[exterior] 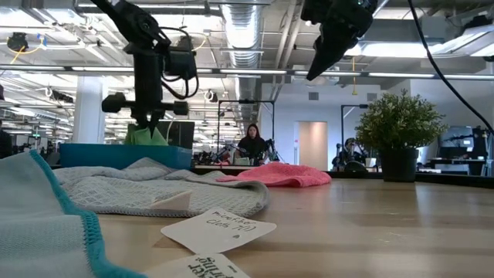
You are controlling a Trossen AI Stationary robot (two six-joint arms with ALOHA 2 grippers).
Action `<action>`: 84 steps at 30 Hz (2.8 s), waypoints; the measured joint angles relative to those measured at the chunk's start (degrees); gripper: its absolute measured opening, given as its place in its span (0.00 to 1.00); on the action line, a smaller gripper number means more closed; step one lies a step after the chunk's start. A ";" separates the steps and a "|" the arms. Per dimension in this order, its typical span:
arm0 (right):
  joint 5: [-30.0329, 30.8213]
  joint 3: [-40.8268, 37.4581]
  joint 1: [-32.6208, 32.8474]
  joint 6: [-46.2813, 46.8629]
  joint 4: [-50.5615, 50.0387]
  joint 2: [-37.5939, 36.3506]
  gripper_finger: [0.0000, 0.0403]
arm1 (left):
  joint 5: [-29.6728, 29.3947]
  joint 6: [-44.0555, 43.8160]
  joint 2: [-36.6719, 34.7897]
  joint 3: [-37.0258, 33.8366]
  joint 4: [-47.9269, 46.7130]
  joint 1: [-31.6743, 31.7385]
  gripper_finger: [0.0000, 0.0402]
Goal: Fold microfiber towels
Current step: Put the green cloth into the blue bin
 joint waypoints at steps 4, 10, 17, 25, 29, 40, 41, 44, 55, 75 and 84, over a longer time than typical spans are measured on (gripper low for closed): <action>0.00 0.01 0.00 0.01 -0.04 0.00 0.55 | 1.74 -0.24 1.71 0.00 0.07 0.00 0.00; 0.00 0.00 0.00 0.02 -0.04 0.00 0.55 | 4.13 0.75 2.45 0.00 -0.21 0.04 0.00; 0.00 0.02 0.00 0.02 0.02 0.00 0.55 | 5.06 4.04 2.45 0.00 -0.24 0.18 0.02; 0.00 0.00 0.00 0.02 0.07 0.00 0.55 | 7.29 5.92 2.45 0.00 -0.28 0.31 0.22; -0.02 0.01 0.00 0.02 0.08 0.00 0.55 | 13.74 6.00 2.45 0.00 -0.28 0.33 0.32; -0.02 0.01 0.00 0.02 0.09 0.00 0.55 | 21.63 9.78 2.42 0.41 -2.24 0.33 0.37; -0.02 0.02 0.00 0.02 0.09 0.00 0.55 | 21.36 11.49 2.40 0.74 -3.36 0.33 0.37; -0.02 0.02 0.00 0.02 0.09 0.00 0.55 | 20.17 16.29 2.38 1.82 -6.72 0.33 0.37; -0.02 0.00 0.00 0.04 0.09 0.00 0.55 | 28.30 31.65 2.36 7.62 -11.28 0.33 0.37; -0.02 0.01 0.00 0.57 0.28 0.00 0.55 | 10.27 54.50 2.36 15.27 -30.66 0.62 0.37; -0.02 0.02 0.00 0.55 0.46 0.00 0.55 | 14.44 59.23 2.38 11.38 -25.69 1.20 0.37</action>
